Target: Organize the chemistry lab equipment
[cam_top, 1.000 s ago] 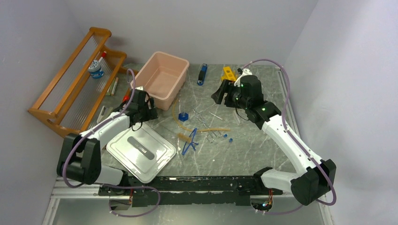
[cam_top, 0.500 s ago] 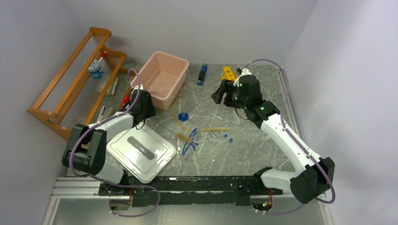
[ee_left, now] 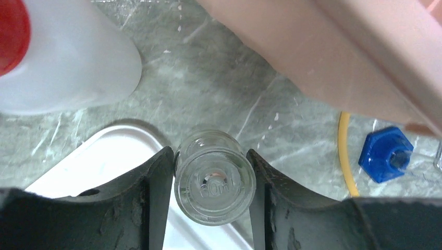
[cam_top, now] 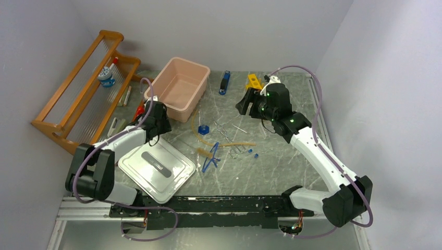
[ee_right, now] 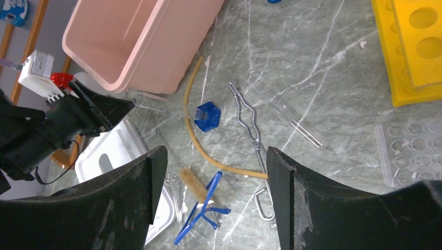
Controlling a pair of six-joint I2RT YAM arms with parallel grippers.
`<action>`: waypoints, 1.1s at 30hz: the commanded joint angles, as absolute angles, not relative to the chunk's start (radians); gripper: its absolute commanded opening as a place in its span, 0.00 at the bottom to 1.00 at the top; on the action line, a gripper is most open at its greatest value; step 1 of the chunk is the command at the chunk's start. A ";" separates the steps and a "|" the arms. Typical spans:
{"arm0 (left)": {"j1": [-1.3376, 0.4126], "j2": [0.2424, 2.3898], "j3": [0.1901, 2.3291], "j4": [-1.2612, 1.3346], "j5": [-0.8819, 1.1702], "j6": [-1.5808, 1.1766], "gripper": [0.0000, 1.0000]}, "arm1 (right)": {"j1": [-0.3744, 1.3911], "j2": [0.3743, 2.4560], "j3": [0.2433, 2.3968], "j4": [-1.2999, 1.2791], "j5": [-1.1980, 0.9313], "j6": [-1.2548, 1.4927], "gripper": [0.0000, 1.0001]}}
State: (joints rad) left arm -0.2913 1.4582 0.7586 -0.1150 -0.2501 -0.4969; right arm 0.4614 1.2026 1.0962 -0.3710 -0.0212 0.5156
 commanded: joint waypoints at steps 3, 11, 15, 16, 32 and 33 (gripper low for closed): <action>-0.305 1.326 0.782 -0.236 -0.201 -0.505 0.45 | 0.468 1.159 1.078 -0.357 -0.002 0.527 0.73; -0.310 1.158 0.886 -0.448 -0.173 -0.484 0.40 | 0.468 1.129 1.041 -0.349 -0.005 0.558 0.73; -0.310 1.097 1.024 -0.532 -0.181 -0.452 0.39 | 0.468 1.122 1.027 -0.338 -0.008 0.569 0.73; -0.310 1.099 1.076 -0.557 -0.182 -0.454 0.38 | 0.468 1.127 1.033 -0.342 -0.009 0.573 0.73; -0.310 1.652 1.672 -0.485 -0.104 -0.406 0.37 | 0.466 1.217 1.115 -0.341 -0.013 0.510 0.74; -0.310 1.691 1.694 -0.470 -0.102 -0.399 0.37 | 0.465 1.226 1.121 -0.343 -0.012 0.507 0.74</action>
State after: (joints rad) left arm -0.3008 1.5627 1.5974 -0.5503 -0.1398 -0.4236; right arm 0.4614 1.2076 1.0733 -0.3637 -0.0181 0.5369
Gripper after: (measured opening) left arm 0.534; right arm 0.741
